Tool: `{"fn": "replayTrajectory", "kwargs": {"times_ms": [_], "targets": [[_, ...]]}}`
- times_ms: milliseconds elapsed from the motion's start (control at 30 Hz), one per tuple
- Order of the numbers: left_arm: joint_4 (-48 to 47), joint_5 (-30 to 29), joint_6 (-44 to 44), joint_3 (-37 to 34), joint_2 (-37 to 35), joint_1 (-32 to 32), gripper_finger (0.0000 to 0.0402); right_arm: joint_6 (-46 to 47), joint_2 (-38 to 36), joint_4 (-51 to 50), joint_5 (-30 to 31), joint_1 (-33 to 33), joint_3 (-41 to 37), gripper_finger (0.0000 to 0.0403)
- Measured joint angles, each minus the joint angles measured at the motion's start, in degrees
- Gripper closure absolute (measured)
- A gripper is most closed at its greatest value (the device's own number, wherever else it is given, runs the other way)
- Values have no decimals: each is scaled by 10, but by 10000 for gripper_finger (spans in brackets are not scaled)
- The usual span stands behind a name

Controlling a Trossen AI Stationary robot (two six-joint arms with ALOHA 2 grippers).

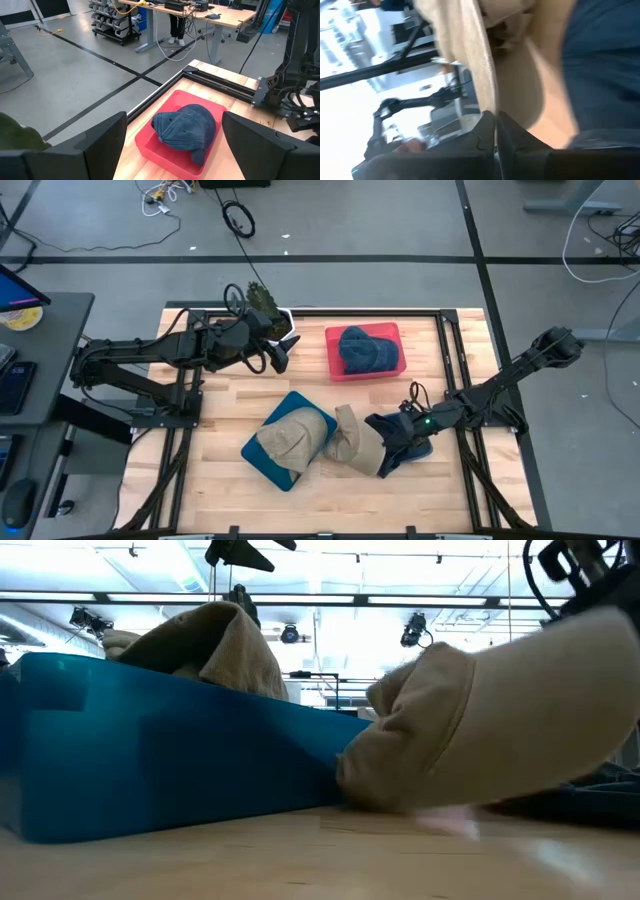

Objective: Pick & Place hat
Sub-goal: Put the brown cap into the blue bin

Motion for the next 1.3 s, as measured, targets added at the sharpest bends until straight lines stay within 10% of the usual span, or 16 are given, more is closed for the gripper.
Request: {"fn": "replayTrajectory", "kwargs": {"times_ms": [567, 1000, 1300], "targets": [[2, 16, -26, 0, 0, 0, 70, -104, -87, 189, -18, 0, 0, 403], [116, 347, -226, 0, 0, 35, 70, -181, -123, 275, -118, -42, 0, 403], [0, 511, -387, 0, 0, 78, 70, -233, -123, 317, -162, -106, 0, 403]]}}
